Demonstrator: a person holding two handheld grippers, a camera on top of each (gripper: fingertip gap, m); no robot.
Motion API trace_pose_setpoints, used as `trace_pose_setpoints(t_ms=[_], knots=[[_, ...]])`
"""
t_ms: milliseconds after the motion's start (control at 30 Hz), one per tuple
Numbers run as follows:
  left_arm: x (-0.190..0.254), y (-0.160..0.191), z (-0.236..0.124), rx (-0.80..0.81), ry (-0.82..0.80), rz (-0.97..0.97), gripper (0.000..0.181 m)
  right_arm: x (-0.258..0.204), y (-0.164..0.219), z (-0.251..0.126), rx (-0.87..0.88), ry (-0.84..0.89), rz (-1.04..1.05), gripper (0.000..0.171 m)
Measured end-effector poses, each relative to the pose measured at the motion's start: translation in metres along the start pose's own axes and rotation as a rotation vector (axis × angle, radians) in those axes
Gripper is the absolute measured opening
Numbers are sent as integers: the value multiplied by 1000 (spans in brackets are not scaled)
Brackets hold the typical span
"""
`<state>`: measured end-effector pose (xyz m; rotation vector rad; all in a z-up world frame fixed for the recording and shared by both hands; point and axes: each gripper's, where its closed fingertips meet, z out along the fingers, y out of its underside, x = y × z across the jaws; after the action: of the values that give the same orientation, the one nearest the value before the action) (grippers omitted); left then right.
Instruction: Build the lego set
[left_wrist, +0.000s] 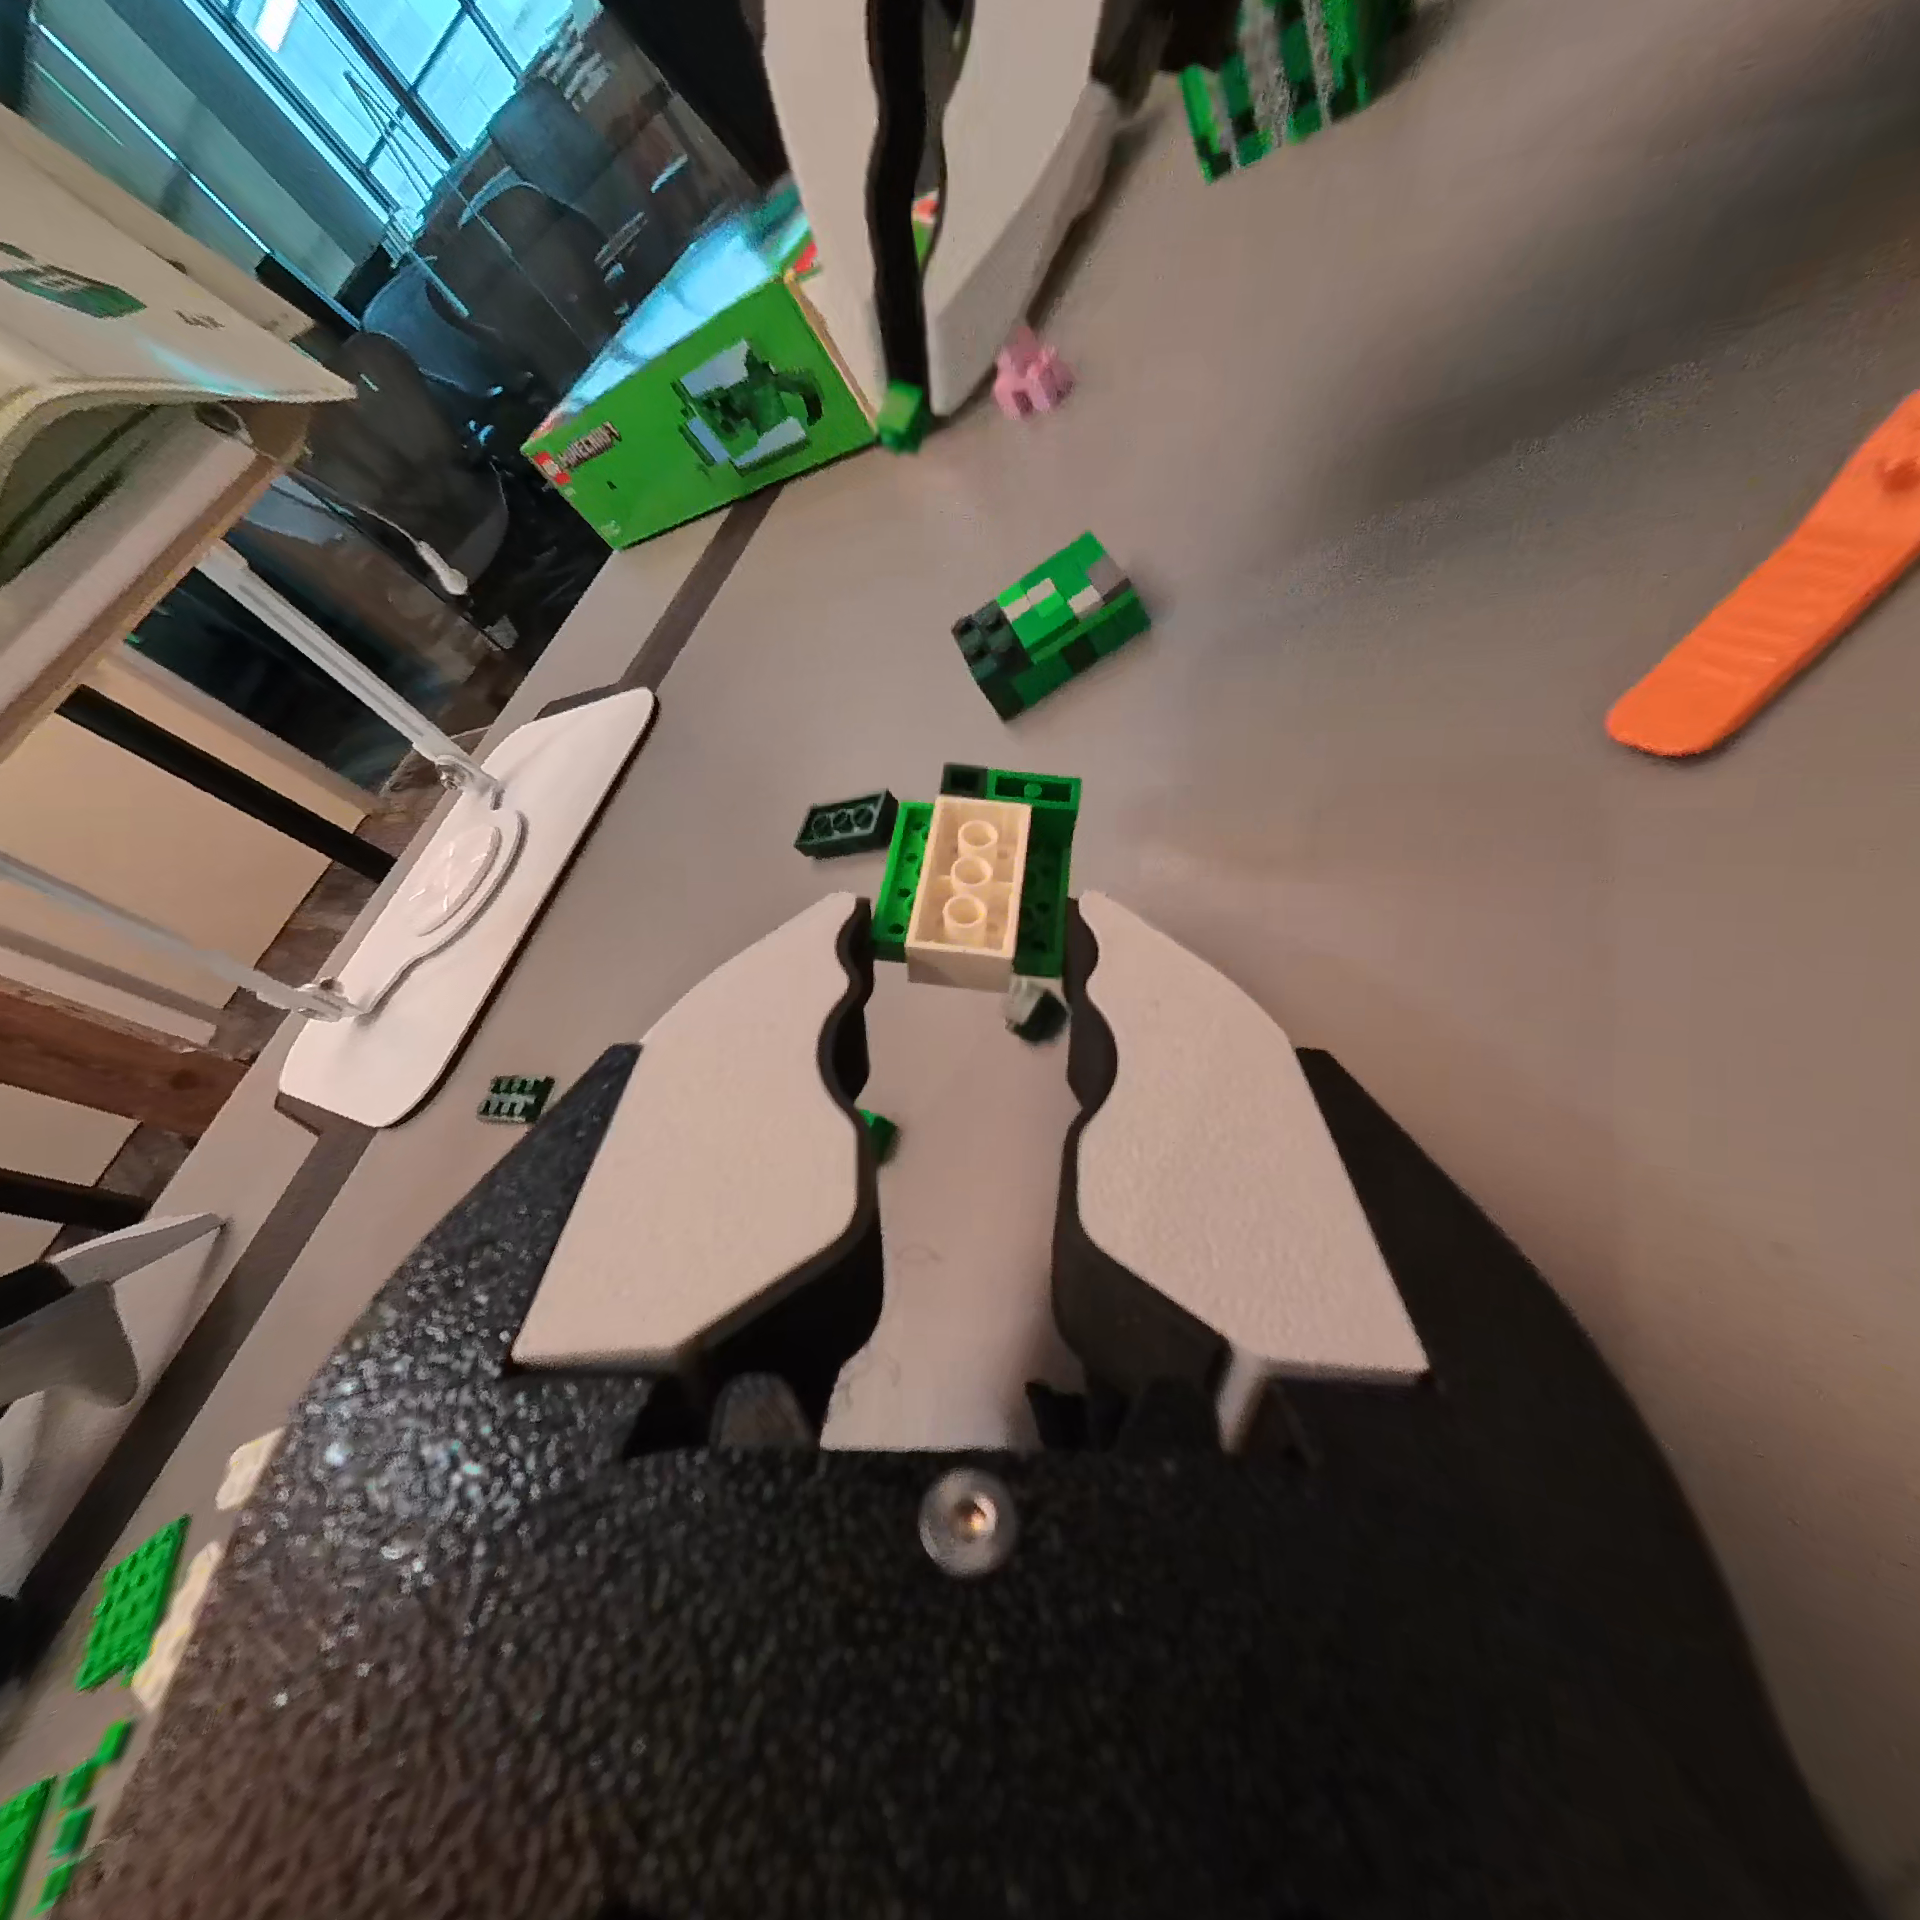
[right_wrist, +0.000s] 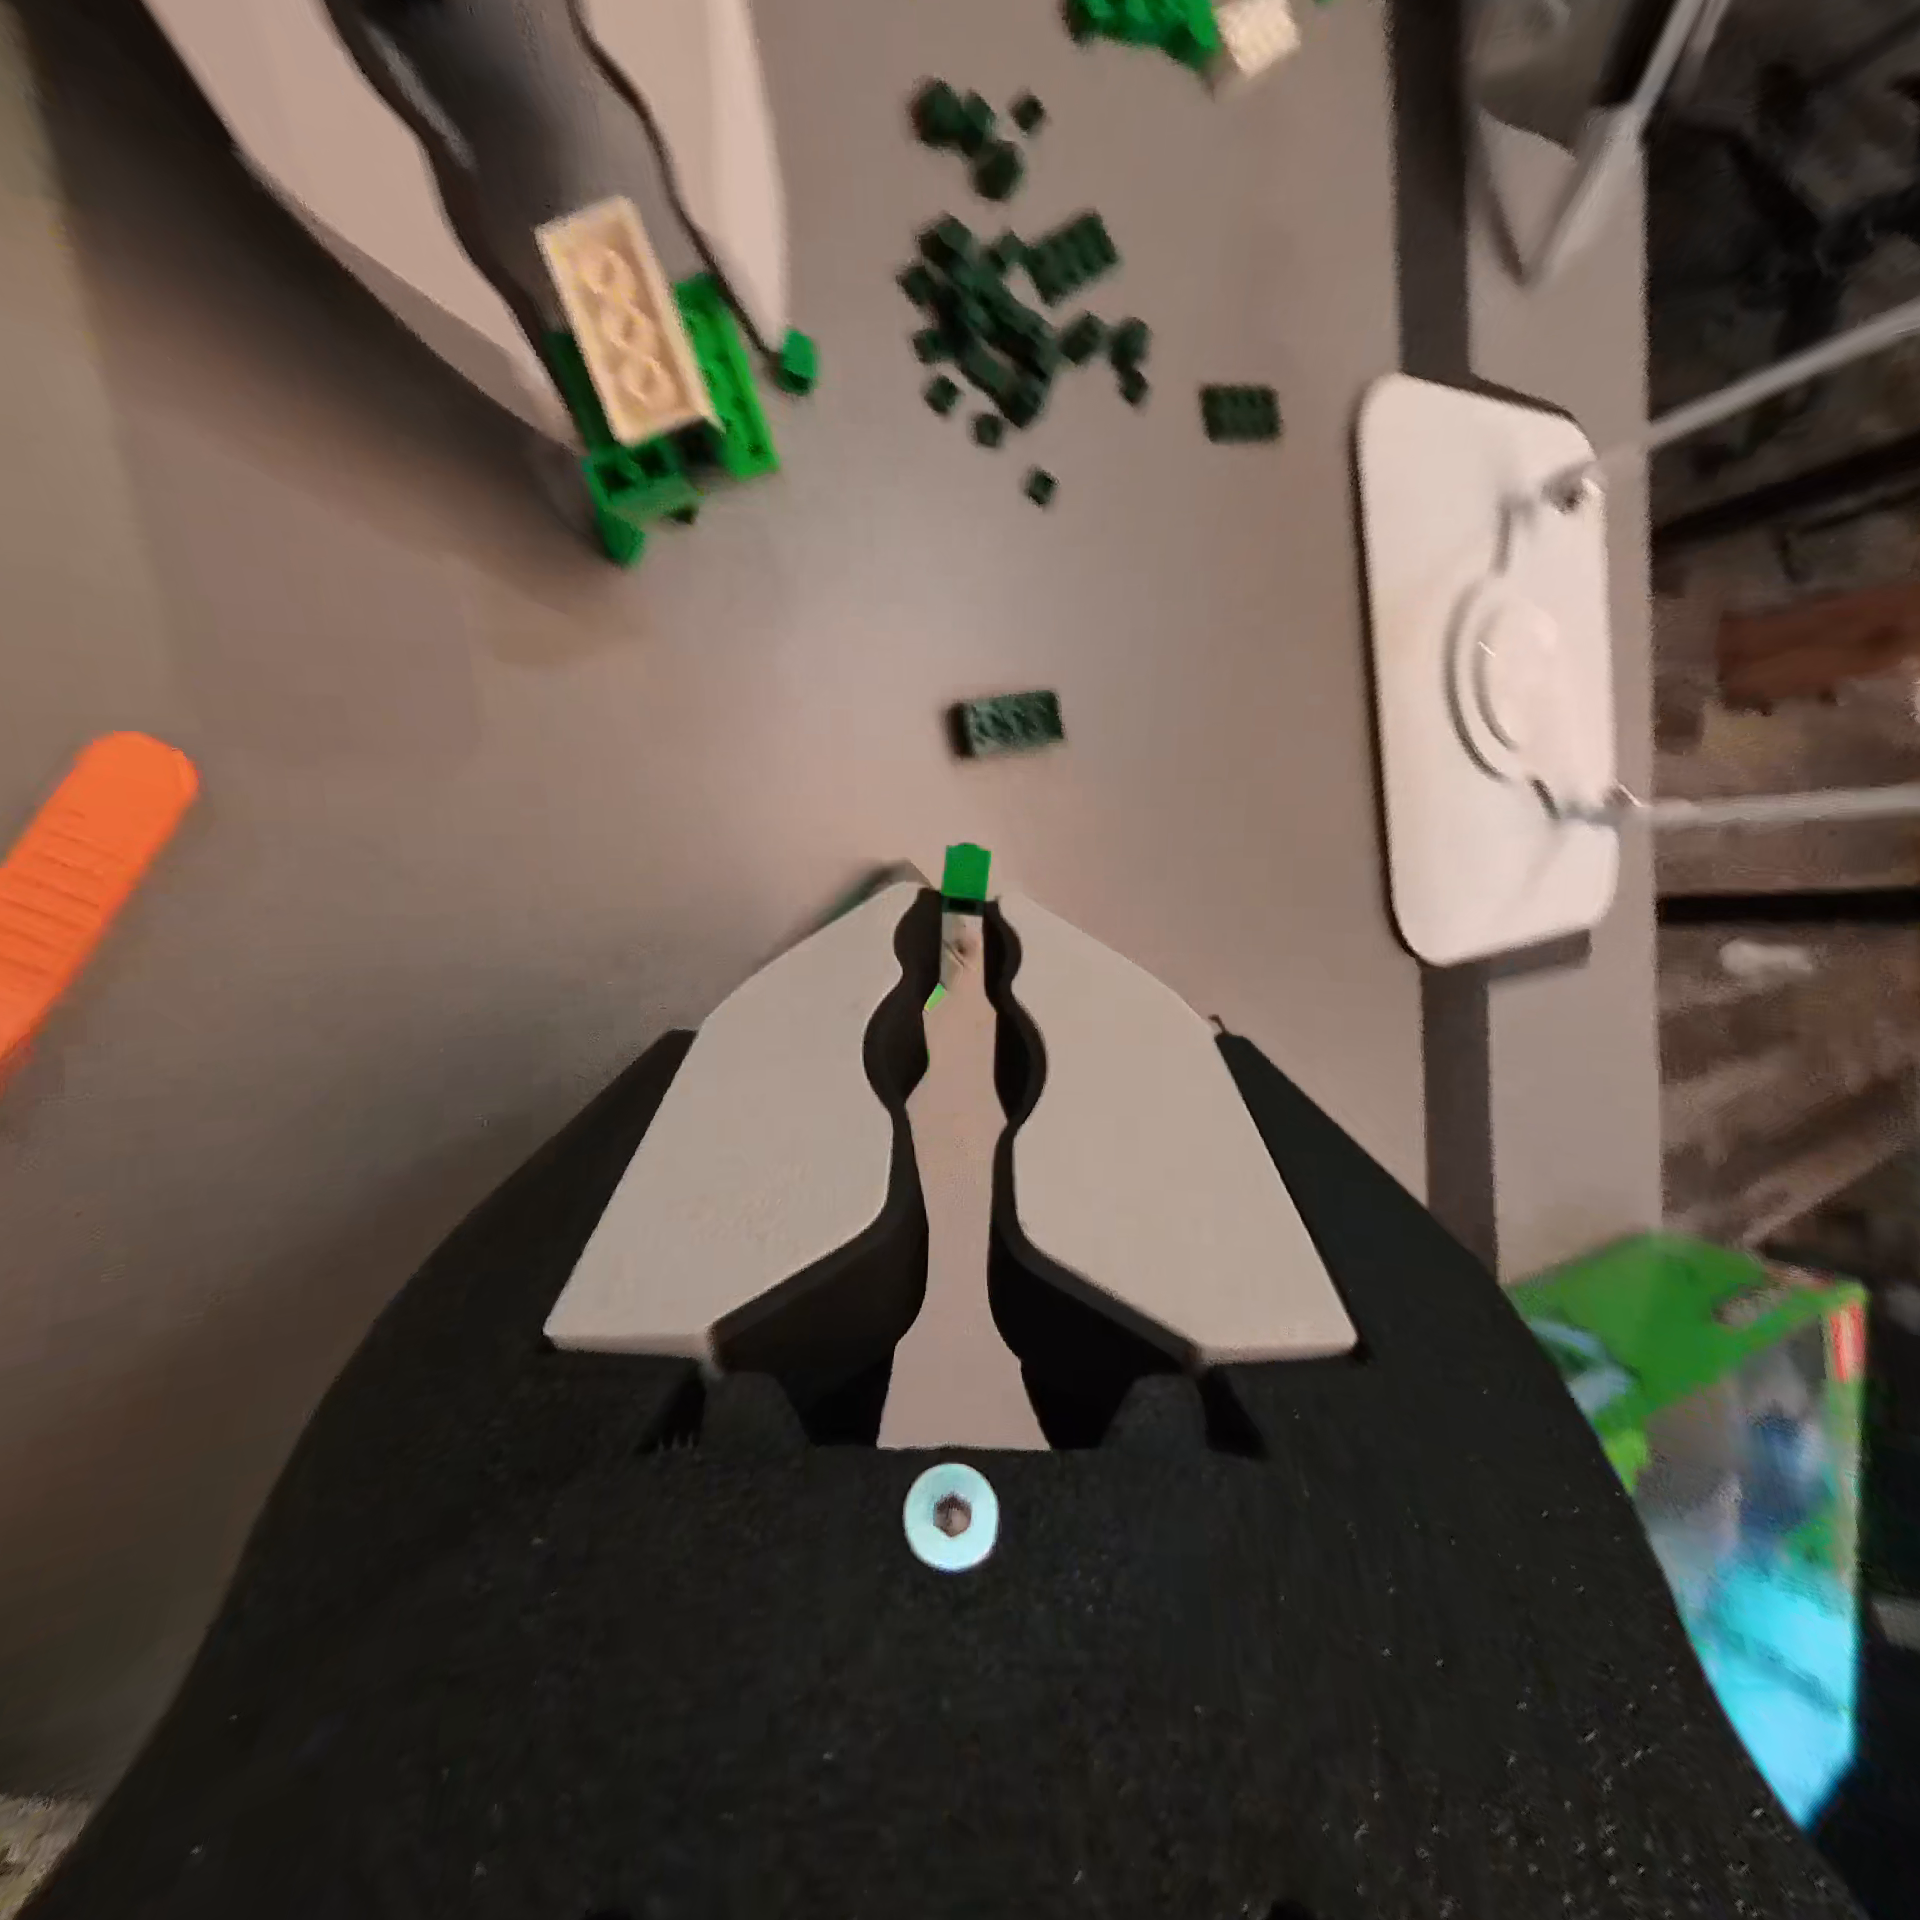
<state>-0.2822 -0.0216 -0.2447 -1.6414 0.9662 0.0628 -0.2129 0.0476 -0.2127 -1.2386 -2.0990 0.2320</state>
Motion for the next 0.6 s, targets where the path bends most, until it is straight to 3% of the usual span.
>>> trace_pose_setpoints(t_ms=[267,600], knots=[[0,-16,10,43,-56,-50,36,32,26,-35,-6,127,101,7],[4,-17,10,50,-46,-20,36,29,33,-32,-14,99,116,7]])
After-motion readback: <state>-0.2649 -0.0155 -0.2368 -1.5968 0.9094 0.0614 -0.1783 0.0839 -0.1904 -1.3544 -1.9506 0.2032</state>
